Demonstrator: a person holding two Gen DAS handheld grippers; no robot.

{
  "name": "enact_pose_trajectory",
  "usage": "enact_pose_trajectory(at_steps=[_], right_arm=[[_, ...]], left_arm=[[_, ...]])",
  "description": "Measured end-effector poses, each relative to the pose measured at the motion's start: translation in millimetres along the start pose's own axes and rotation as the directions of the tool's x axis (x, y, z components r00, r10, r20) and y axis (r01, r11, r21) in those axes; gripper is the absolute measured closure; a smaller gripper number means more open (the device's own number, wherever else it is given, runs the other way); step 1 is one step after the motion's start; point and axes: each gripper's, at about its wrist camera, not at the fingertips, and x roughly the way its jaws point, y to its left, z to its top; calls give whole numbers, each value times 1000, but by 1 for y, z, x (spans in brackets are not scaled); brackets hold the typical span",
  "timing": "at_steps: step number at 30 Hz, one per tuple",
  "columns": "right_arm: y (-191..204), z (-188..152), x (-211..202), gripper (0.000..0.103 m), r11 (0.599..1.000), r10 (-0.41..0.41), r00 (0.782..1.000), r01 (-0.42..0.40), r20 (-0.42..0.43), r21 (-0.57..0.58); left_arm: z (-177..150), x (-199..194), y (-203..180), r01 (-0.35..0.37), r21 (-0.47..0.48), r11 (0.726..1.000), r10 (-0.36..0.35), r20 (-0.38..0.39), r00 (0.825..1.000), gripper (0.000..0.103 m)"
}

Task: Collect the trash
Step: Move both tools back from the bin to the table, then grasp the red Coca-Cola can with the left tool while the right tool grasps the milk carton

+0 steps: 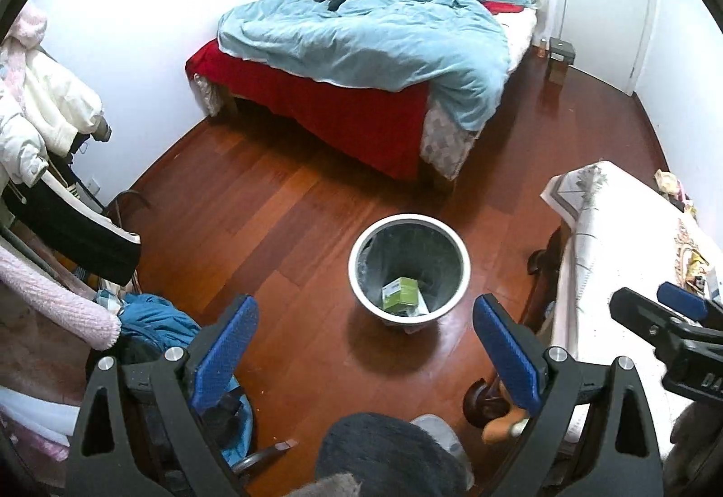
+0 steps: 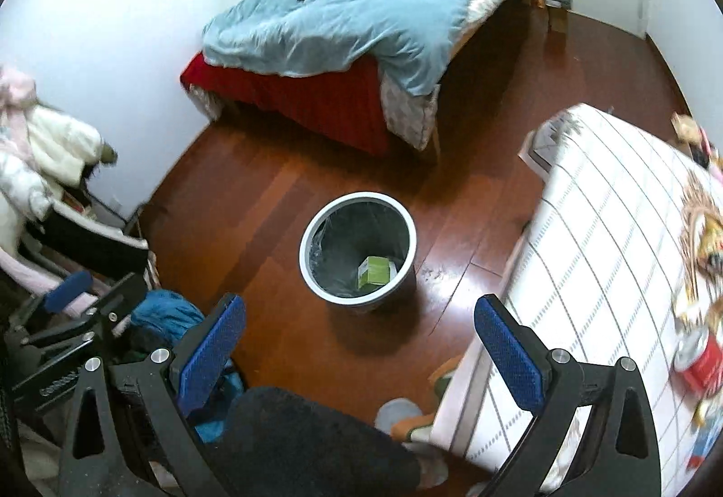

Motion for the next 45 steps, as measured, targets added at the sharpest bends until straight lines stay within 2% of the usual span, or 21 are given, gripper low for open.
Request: enact_pose_trajectory(at_steps=[5,9,12,15,18,20,22,24,27,30,32,33,34,35,36,38,39,41,42,43,45], right_arm=[[-56,-27,-46,1,992,-7,1000,4,22,125],[-131,-63,-86,1,966,-87,996,83,7,245],[-189,-91,-113,1,929,-177,984,173,-16,327],[-255,-120,-136,1,872,-265,962,267,-63,411],[-327,-155,-150,1,799,-347,925,376,-152,469],[-366,-172,-149,1,771,-374,902,431,-215,469],[-397,-185,-137,1,755,-383,881,472,-279,455],[-418,-192,-125,2,749,-385,865,496,-321,439],[-443,-201,-109,8,745,-393,844,525,-365,412],[-458,-204,-96,13,745,-382,839,527,-386,409],[-467,-208,-94,25,745,-359,846,514,-394,426],[-473,-212,-93,30,743,-341,853,503,-396,441],[-477,-215,-94,32,739,-329,859,493,-392,459],[-480,-216,-95,33,739,-316,868,478,-383,475],[-483,-217,-97,33,737,-301,877,464,-376,492],[-487,-219,-100,34,732,-277,888,442,-366,518],[-489,-221,-101,34,726,-257,898,424,-358,542],[-495,-225,-104,34,714,-239,906,408,-350,569],[-497,-227,-105,34,708,-229,910,399,-345,583],[-498,-229,-106,34,701,-221,914,392,-341,596],[-499,-231,-109,34,696,-215,917,386,-337,605]], left_arm=[[-8,-20,-47,71,50,996,-72,8,997,6],[-25,-24,-117,165,129,978,-162,-34,986,6],[-45,-17,-179,234,212,949,-218,-99,971,6],[-68,-10,-243,289,294,911,-250,-162,955,6],[-94,2,-300,324,357,876,-259,-219,941,6],[-108,13,-333,338,397,853,-252,-252,934,6],[-124,25,-365,355,445,822,-246,-285,926,6],[-135,30,-388,348,490,799,-227,-291,930,6],[-144,28,-417,352,577,737,-223,-284,933,6],[-148,16,-443,374,687,623,-256,-273,927,6],[-148,4,-464,365,782,506,-277,-253,927,6],[-148,-1,-475,351,827,439,-282,-244,928,6],[-151,-7,-489,327,875,356,-285,-231,930,6],[-153,-10,-499,306,905,295,-286,-222,932,6],[-158,-12,-513,271,943,194,-280,-211,937,6],[-162,-13,-530,243,968,69,-277,-216,936,6],[-162,-11,-535,250,968,35,-269,-232,935,6],[-167,-1,-548,284,956,-70,-229,-293,928,7],[-170,2,-551,288,953,-98,-220,-303,927,7],[-176,9,-556,293,944,-150,-188,-318,929,7],[-184,19,-561,302,931,-207,-160,-336,928,7]])
